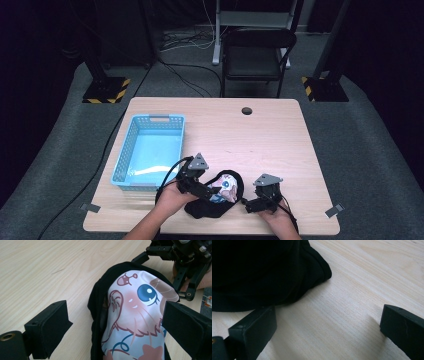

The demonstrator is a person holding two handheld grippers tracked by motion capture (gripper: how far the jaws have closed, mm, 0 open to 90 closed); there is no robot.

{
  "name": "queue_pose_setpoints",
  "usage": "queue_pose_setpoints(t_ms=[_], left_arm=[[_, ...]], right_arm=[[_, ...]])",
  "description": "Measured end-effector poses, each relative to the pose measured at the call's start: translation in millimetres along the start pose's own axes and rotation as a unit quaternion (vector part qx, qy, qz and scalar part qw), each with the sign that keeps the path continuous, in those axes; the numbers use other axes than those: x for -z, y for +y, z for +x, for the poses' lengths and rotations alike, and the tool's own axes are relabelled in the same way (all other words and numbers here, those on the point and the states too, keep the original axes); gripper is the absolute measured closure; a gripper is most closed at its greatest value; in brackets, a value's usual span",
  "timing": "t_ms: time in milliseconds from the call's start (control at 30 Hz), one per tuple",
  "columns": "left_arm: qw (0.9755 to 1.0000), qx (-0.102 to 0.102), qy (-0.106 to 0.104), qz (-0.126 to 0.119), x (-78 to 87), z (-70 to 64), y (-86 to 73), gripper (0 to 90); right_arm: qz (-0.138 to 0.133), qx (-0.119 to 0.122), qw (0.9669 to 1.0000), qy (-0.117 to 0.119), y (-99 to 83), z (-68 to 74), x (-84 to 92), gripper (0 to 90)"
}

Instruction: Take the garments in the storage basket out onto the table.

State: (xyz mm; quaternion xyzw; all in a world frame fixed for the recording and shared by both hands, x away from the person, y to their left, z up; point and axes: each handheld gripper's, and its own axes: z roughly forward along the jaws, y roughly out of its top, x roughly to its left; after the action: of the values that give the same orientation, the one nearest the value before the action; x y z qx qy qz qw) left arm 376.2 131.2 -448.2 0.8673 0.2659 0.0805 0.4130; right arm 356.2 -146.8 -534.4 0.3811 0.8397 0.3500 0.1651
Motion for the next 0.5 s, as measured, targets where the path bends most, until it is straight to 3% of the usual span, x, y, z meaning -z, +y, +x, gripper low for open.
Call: queue_pose_setpoints(t_ms=[500], left_arm=[[0.9992, 0.022, 0.018, -0.028, 20.8, 16.0, 1.4, 6.6]], right_arm=[[0.000, 0.000, 1.0000, 0.000, 0.0, 0.1, 0.0, 0.1]])
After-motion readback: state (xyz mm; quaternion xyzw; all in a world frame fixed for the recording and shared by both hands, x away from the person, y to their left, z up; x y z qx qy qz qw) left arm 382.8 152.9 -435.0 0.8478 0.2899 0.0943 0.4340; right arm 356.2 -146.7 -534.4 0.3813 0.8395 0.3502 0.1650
